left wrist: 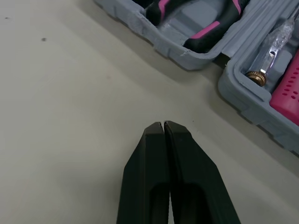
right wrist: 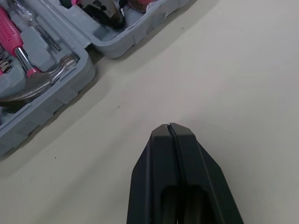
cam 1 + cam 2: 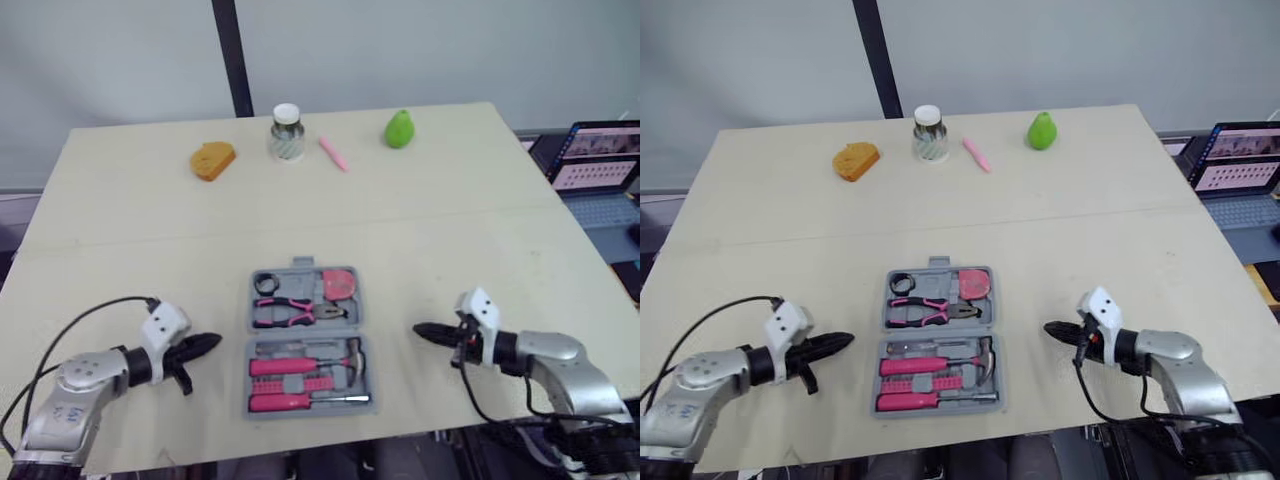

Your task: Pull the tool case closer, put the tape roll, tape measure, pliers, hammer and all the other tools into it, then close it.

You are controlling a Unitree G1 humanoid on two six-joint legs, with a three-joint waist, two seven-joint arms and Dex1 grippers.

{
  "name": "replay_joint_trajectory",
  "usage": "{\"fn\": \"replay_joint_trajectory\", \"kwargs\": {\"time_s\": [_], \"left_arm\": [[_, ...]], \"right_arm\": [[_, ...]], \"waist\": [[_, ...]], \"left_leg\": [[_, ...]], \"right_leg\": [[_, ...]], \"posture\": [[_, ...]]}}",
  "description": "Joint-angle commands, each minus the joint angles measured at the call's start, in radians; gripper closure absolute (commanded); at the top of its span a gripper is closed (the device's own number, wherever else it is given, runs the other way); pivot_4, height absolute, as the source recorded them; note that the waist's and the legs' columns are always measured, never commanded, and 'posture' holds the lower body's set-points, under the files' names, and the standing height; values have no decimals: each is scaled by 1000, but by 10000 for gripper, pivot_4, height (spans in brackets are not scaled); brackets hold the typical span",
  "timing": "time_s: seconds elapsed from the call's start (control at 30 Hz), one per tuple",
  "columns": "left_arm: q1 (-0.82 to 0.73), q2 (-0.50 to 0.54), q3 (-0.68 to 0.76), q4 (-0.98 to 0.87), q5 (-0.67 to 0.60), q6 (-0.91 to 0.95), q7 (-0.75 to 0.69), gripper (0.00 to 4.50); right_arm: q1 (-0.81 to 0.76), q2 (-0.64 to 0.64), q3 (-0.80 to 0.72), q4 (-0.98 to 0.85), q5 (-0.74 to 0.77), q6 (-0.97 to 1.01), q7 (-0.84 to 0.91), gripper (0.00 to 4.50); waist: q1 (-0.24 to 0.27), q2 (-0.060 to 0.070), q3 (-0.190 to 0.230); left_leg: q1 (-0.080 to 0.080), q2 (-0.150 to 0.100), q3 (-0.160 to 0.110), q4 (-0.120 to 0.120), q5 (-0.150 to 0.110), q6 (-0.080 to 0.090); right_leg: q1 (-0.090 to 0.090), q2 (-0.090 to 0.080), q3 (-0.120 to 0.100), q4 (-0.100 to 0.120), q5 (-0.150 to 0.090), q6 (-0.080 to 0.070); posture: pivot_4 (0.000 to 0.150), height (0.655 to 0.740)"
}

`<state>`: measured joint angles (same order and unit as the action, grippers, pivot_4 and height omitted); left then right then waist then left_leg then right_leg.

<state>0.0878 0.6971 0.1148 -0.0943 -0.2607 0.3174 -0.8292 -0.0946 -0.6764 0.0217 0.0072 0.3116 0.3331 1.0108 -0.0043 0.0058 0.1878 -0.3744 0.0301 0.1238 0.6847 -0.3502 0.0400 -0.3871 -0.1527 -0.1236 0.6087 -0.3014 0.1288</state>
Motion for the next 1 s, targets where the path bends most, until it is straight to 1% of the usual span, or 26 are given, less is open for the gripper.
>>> {"fn": "replay_joint_trajectory", "kwargs": {"time_s": [0.03,0.23,0.4,0.8,1.0], "left_arm": [[-33,-30,-60,11,29,-22,5,45000],[-72,-84,-140,13,54,-7,21,45000],[-73,-104,-161,-7,50,14,35,45000],[-100,-152,-182,-6,68,12,72,45000],[-98,-166,-205,-32,70,33,58,45000]], "right_arm": [[-35,35,54,-49,-22,20,-26,43767],[-98,95,120,-55,-62,60,-70,43767],[-127,131,154,-56,-77,79,-86,43767],[-152,168,188,-83,-75,129,-79,43767],[-139,165,201,-122,-69,155,-65,43767]], "waist": [[0,0,0],[1,0,0],[4,-1,-1],[5,-1,-1],[5,-1,-1]], "left_leg": [[0,0,0,0,0,0],[0,0,4,0,3,-1],[0,-1,3,0,3,0],[0,-2,3,0,4,1],[0,-2,3,0,4,1]], "right_leg": [[0,0,0,1,0,0],[-5,0,4,5,0,0],[-4,-1,5,5,0,0],[-4,-2,5,6,0,0],[-5,-2,5,7,0,0]], "posture": [[1500,7400],[1500,7400],[1500,7400],[1500,7400],[1500,7400]]}}
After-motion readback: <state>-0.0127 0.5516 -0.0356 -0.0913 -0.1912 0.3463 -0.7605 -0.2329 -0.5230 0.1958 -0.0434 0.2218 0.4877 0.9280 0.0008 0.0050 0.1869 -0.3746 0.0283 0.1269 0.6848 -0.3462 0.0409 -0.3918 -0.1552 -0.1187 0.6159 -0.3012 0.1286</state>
